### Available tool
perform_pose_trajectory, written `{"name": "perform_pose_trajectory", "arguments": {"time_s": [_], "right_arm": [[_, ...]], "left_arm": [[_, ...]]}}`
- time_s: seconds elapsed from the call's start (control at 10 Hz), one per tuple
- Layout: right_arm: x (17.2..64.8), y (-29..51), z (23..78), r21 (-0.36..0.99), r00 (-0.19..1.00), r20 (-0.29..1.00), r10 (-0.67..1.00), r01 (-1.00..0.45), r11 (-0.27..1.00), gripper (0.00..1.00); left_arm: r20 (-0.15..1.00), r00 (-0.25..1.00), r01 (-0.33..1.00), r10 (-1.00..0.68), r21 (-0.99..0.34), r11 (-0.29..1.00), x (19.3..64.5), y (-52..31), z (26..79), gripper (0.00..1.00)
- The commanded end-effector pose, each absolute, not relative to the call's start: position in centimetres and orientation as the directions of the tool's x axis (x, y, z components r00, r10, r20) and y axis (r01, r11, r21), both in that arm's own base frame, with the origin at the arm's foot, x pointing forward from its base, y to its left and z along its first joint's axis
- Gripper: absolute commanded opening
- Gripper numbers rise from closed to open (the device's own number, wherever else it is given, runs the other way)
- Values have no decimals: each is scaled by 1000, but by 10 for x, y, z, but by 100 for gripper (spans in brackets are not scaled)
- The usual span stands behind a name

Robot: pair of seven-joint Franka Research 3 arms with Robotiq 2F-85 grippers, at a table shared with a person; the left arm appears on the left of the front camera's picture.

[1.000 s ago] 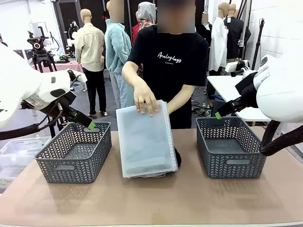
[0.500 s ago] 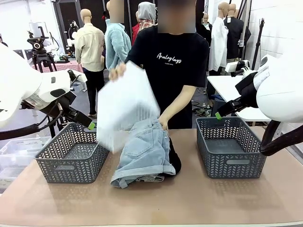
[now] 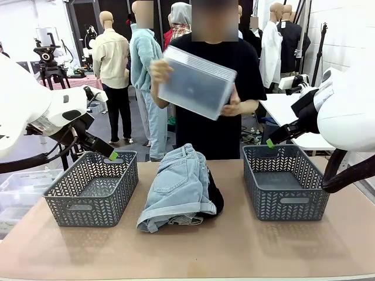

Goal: Sort the tops and bottoms.
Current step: Lift clothes from the center of the table with your left hand.

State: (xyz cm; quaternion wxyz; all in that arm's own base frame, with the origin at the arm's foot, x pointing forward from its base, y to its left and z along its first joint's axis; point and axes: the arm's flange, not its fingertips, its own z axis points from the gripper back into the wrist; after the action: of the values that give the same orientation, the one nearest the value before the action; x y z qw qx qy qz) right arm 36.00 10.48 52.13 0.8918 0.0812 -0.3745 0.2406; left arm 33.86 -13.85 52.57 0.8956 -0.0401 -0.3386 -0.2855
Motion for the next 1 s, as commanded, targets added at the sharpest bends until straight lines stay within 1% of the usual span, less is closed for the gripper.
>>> {"name": "perform_pose_trajectory", "arguments": {"time_s": [0.0,0.9], "right_arm": [[361,104,521,-34,599,713,365,-491,871,100],[361,104,521,-34,599,713,365,-491,871,100]], "left_arm": [[628,604,539,-491,132,832,339,-136,526,100],[628,604,539,-491,132,832,339,-136,526,100]]}}
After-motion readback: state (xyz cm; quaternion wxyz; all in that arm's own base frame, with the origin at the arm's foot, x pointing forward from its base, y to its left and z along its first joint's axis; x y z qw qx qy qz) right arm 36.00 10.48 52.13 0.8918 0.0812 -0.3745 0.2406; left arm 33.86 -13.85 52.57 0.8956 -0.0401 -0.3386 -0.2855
